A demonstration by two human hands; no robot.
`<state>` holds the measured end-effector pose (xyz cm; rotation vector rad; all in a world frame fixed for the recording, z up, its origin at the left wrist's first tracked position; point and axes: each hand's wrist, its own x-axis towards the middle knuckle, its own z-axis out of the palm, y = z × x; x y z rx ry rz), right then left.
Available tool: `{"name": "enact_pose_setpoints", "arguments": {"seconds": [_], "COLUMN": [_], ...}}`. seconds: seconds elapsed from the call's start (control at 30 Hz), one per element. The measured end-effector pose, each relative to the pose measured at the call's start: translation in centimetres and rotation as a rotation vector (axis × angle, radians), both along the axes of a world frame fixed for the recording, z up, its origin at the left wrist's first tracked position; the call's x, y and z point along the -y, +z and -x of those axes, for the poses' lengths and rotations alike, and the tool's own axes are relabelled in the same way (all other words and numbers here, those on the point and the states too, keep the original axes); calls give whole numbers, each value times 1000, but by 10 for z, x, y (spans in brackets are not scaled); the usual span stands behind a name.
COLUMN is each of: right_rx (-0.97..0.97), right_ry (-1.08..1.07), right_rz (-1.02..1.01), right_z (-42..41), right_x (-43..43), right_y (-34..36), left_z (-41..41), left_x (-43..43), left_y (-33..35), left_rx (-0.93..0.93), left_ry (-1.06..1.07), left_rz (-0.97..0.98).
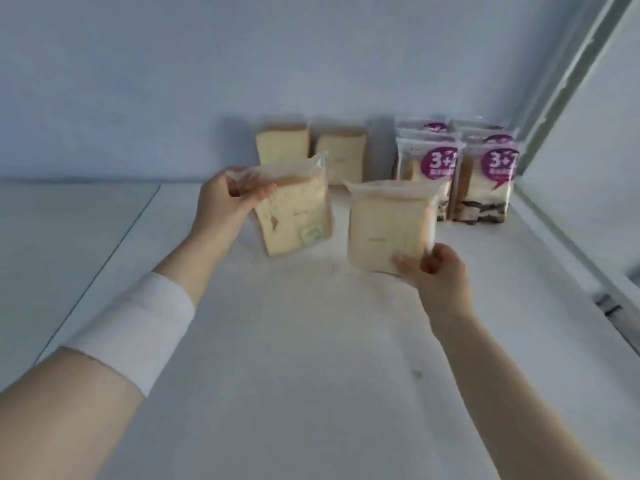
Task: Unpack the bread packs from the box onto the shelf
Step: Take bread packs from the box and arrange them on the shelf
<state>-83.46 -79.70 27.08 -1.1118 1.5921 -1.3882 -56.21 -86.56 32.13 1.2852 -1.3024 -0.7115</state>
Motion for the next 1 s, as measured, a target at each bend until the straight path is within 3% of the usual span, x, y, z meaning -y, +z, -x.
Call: {"name": "enact_pose_setpoints", "arguments": {"seconds": [0.13,0.3,0.53,0.77,0.87,1.0], "right_rx": [-75,-140,-384,-444,-592,-918], "right_ry": [-3,-28,-111,-124,-76,-44], "right_rz": [51,100,88,7,-8,-35], "right_z": [-35,-55,-62,-75,-76,-67], "right_x": [102,167,185,162,120,36], "right_y": [-6,-15,-14,0,6,8], "left_z": [-14,-24,-23,-6,-3,22], "left_x": [77,141,159,131,89,15], "left_y": [-6,-14,-26,-28,-28,-29], "left_rx": [66,159,187,76,309,876], "left_ry": [65,99,115,253,330,-87], "left_rz": [5,-14,78,49,79,-27]}}
